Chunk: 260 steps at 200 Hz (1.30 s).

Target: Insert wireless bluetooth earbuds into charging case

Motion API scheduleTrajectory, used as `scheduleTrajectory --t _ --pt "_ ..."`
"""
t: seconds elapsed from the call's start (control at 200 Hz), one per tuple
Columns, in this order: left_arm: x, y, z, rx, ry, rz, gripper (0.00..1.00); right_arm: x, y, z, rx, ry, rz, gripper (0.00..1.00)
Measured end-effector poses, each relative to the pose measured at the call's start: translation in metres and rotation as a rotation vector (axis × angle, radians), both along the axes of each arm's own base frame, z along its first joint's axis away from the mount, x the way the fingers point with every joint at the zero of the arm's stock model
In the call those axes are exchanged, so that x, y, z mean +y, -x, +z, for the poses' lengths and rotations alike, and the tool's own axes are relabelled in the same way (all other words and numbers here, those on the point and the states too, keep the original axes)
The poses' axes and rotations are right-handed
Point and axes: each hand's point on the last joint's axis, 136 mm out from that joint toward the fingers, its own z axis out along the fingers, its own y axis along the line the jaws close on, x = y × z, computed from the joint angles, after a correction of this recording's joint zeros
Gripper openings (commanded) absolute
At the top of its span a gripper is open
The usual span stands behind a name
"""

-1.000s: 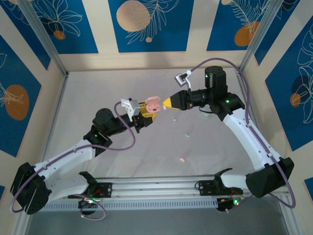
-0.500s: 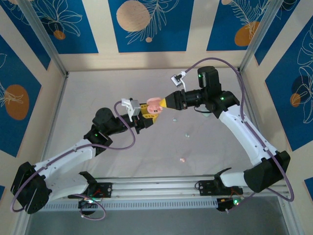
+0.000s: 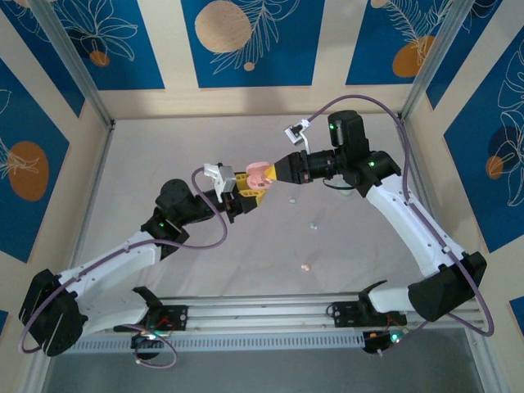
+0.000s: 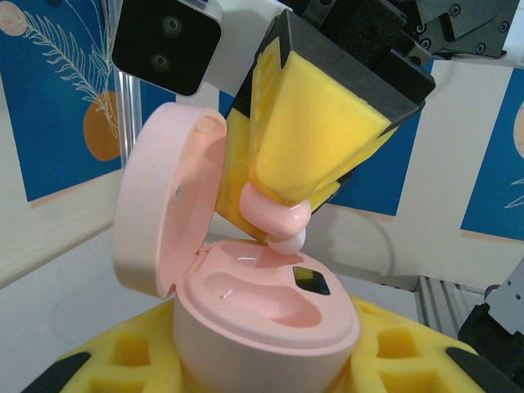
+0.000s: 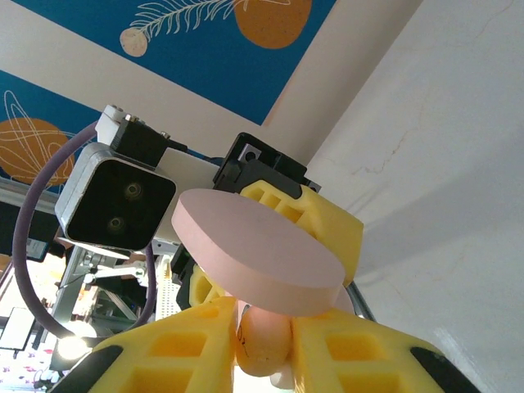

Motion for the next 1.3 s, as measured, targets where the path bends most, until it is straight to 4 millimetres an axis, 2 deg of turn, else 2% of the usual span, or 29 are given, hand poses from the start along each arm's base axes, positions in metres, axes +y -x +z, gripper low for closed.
scheduleTrajectory --t 0.725,1.301 --pt "0.0014 -0.0037 -0.0005 0.005 -0.001 0.022 0.32 0.0049 -0.0039 -0.0003 -0.016 0.030 -0.043 0.23" --pt "0.0019 -0.0069 -0.0062 0.024 -0.016 0.036 0.32 0.0063 -0.0072 -0.0084 -0.063 0.130 -0.106 0.28"
